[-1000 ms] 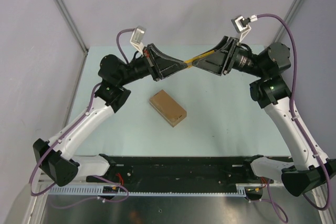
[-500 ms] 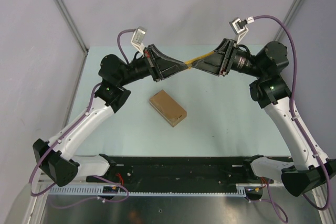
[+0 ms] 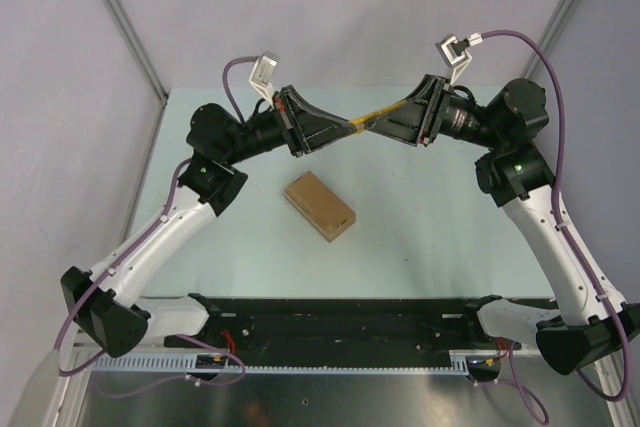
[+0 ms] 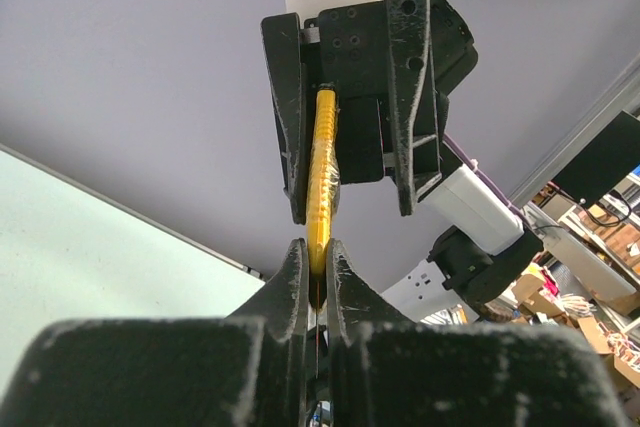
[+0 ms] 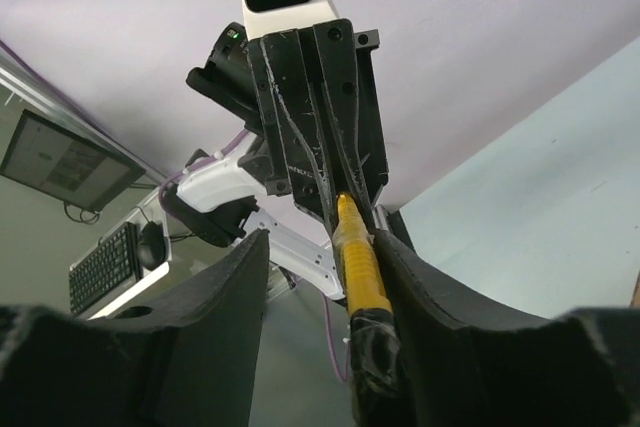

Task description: Unpack the express box

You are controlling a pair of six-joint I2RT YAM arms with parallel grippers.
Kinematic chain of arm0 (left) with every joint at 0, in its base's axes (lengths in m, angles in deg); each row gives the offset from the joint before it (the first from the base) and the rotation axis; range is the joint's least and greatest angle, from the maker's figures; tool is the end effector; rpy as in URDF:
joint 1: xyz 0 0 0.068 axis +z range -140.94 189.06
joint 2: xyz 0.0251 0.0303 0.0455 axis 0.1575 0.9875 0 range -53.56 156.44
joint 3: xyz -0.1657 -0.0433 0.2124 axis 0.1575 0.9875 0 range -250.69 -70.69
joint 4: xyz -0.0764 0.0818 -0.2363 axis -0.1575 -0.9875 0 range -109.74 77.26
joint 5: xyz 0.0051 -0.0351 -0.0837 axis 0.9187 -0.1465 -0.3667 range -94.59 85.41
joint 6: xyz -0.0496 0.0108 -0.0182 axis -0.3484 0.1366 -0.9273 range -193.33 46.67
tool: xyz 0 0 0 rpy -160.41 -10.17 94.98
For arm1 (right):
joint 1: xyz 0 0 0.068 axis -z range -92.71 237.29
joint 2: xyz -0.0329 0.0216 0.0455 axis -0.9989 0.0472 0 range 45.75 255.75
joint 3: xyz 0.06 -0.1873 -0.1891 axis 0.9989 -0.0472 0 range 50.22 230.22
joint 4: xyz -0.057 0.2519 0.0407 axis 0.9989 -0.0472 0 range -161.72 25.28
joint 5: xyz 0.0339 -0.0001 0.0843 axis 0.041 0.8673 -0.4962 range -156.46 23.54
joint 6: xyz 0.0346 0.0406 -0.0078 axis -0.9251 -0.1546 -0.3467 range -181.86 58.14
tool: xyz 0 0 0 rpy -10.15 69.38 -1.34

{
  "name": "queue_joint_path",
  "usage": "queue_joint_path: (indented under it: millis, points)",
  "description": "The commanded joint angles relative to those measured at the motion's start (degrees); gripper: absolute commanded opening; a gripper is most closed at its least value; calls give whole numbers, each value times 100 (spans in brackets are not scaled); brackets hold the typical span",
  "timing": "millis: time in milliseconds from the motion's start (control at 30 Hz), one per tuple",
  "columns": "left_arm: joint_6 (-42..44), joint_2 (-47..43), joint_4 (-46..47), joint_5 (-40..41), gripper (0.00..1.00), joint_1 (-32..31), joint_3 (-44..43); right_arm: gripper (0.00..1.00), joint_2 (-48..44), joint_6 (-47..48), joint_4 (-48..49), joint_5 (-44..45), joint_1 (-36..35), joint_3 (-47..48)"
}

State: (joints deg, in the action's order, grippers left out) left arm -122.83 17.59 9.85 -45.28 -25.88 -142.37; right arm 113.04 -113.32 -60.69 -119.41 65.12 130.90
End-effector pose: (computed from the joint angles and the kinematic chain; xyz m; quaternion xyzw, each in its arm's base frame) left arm 0.2097 -0.1750 0.4653 0.2223 0.5493 -0.6677 0.4506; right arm 0.2056 0.1145 0.5007 -0.2137 0.6034 0.6436 0.4195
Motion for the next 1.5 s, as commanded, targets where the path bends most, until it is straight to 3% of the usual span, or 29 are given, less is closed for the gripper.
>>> queue_joint_path:
  millis: [0, 100, 200, 333, 500, 633, 667, 700, 800, 900, 1000, 1100, 1133, 1200, 1267, 1467]
  points:
    - [89, -163, -35, -9, 0, 31, 40, 53, -163, 101, 27, 92, -33, 61]
    - [63, -155, -35, -18, 0, 22, 66, 55, -189, 119, 36, 118, -33, 61]
    - [63, -163, -35, 17, 0, 31, 101, 51, -207, 119, 71, 101, -33, 61]
    - [63, -155, -35, 61, 0, 22, 93, 32, -190, 110, 89, 57, -41, 61]
    - [71, -119, -35, 87, 0, 22, 31, 21, -190, 119, 98, 13, -59, 61]
    - [71, -93, -35, 26, 0, 31, 5, 0, -181, 128, 89, 48, -59, 61]
    - [106, -93, -35, 17, 4, 22, 5, 0, -181, 145, 54, 65, -59, 61]
    - [229, -119, -35, 17, 30, 22, 22, 0, -181, 206, 28, 118, -59, 53]
    - [440, -303, -35, 227, 72, 83, 101, 0, -198, 321, -148, 241, -59, 61]
    - [730, -531, -105, 473, 89, 259, 154, 0, -216, 566, -377, 390, -33, 61]
    - [897, -786, -255, 632, 94, 610, 329, 0, -216, 1023, -1034, 688, -33, 61]
    - [1406, -1076, -763, 1332, 94, 918, 812, 0, -207, 1717, -1816, 1301, -155, 61]
    - [1808, -1278, -1261, 2144, 94, 945, 1101, 0, -198, 1892, -2018, 1505, -199, 61]
    - [2162, -1437, -1747, 3009, 94, 971, 1383, 0, -111, 2420, -2564, 2251, -505, 61]
    - [2059, -1639, -2214, 3853, 94, 1050, 1831, 0, -5, 2737, -2985, 3118, -796, 61]
    - [1408, -1878, -2558, 4060, 94, 1270, 2896, 0, 364, 3362, -2795, 4642, -1807, -500]
